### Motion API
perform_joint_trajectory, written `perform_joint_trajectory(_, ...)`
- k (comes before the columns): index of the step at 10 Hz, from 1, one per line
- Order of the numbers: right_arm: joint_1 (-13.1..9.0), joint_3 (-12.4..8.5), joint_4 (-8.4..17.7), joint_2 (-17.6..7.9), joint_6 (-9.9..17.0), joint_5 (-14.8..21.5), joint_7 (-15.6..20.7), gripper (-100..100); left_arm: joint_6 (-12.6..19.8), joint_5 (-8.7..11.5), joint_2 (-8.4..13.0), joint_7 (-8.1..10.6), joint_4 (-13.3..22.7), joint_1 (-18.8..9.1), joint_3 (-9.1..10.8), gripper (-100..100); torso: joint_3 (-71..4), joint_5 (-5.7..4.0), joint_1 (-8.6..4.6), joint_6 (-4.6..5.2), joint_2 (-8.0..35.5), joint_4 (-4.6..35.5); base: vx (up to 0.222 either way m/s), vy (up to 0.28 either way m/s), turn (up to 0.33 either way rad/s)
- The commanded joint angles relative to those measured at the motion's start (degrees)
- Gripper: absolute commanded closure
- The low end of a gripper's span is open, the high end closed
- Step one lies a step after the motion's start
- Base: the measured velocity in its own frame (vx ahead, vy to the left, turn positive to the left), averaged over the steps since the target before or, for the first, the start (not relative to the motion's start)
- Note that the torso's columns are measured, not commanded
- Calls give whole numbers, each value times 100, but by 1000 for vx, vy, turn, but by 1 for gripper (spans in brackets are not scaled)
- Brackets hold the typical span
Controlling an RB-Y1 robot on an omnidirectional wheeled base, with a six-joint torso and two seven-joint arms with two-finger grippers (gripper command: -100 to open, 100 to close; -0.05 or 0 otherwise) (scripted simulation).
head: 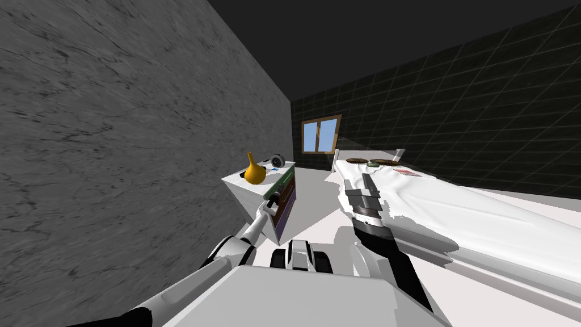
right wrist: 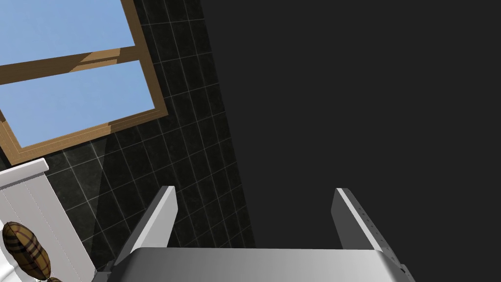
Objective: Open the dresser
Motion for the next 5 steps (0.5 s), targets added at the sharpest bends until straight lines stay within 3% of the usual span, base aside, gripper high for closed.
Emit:
perform_joint_trajectory(1,0,0,0,0,0,0,0,0,158,7,137,86,-453,423,-53,100,3,8,11,-5,9,-18,13,2,-17)
perform_joint_trajectory(3,0,-1,0,-1,0,0,0,0,158,7,137,86,-747,428,-53,100,18,7,18,-20,35,-6,-5,7,-2)
perform_joint_trajectory(4,0,-1,0,-1,0,0,0,0,317,-9,311,203,-941,678,-156,100,29,0,12,-20,49,17,55,-22,-59)
perform_joint_trajectory(5,0,0,0,0,0,0,0,0,317,-9,311,203,-1177,854,-156,100,27,-2,5,-30,44,8,68,-34,-11)
